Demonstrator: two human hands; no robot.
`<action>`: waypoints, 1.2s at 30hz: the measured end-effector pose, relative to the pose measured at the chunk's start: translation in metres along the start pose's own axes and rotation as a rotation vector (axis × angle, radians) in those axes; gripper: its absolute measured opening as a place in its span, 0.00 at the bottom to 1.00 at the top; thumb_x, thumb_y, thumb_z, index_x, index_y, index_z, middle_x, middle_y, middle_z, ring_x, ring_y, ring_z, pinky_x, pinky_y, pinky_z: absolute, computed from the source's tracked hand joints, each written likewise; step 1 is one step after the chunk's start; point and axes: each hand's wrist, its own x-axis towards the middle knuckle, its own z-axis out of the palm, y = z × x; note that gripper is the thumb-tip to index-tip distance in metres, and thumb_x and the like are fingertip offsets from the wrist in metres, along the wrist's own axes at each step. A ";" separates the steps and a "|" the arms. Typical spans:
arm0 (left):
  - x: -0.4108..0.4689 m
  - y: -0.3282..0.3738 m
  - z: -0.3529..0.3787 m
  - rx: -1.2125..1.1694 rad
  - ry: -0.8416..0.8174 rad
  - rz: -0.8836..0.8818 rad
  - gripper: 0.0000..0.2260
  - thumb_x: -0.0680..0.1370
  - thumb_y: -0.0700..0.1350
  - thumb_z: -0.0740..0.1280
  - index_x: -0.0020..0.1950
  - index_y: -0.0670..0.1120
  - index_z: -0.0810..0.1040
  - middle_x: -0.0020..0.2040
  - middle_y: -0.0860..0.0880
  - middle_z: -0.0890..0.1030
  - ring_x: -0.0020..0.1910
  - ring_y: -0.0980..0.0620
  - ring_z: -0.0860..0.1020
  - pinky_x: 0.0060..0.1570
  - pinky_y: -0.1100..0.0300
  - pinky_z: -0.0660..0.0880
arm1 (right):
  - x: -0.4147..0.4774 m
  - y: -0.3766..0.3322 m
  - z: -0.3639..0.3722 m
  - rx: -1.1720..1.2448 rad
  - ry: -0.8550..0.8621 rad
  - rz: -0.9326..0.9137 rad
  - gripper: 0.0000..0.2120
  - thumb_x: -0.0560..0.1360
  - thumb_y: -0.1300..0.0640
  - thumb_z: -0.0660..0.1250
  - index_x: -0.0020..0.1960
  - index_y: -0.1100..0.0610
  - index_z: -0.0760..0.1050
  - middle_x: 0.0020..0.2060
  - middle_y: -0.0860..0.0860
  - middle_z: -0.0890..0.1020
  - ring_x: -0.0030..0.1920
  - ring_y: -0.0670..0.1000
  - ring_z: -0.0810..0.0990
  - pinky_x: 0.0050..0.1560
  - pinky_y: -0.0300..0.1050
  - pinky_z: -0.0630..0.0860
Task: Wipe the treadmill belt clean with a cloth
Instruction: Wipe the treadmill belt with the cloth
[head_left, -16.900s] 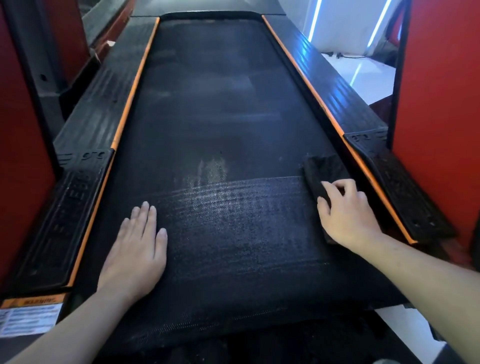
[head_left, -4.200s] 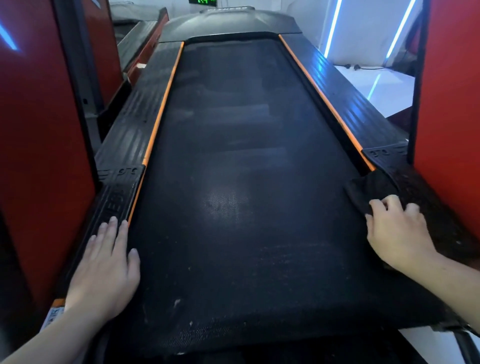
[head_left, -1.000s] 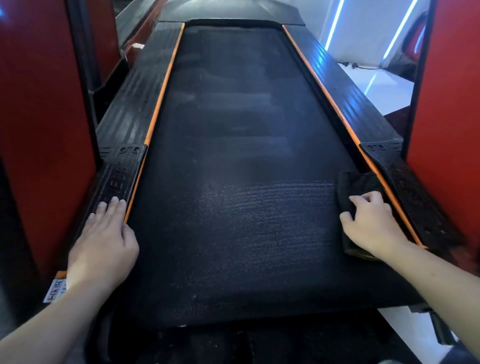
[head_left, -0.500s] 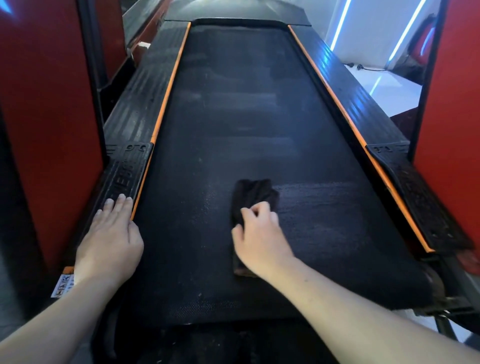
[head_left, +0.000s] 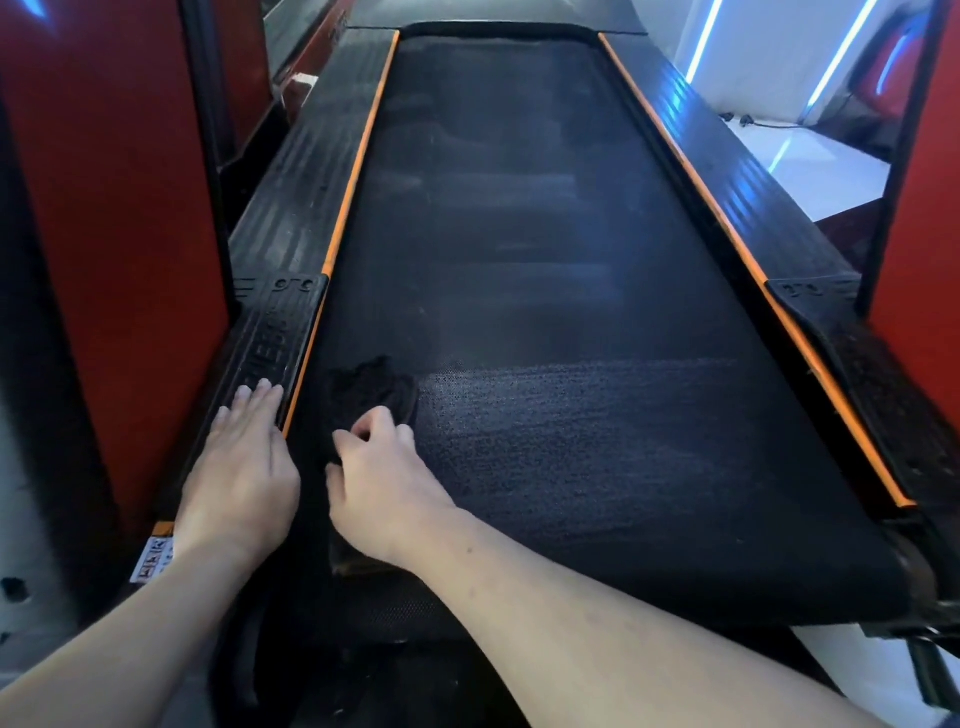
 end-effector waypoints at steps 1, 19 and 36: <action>0.000 -0.001 0.000 0.000 0.001 0.007 0.23 0.82 0.41 0.48 0.78 0.41 0.62 0.79 0.48 0.60 0.79 0.54 0.53 0.77 0.59 0.46 | 0.002 0.000 0.000 0.015 -0.023 -0.007 0.15 0.83 0.52 0.57 0.64 0.59 0.72 0.62 0.52 0.64 0.60 0.56 0.64 0.58 0.55 0.74; 0.002 0.002 0.000 0.070 -0.047 0.017 0.23 0.82 0.38 0.52 0.78 0.41 0.60 0.80 0.48 0.58 0.79 0.54 0.52 0.77 0.60 0.44 | -0.015 0.023 -0.008 -0.038 0.106 -0.035 0.18 0.81 0.55 0.60 0.69 0.57 0.71 0.62 0.52 0.67 0.58 0.58 0.66 0.61 0.55 0.73; 0.001 0.001 0.001 0.108 -0.046 0.026 0.23 0.83 0.43 0.51 0.79 0.42 0.60 0.80 0.50 0.57 0.79 0.55 0.51 0.76 0.59 0.44 | -0.075 0.148 -0.106 -0.220 0.269 0.215 0.21 0.82 0.47 0.59 0.74 0.49 0.66 0.65 0.45 0.67 0.62 0.48 0.69 0.58 0.46 0.76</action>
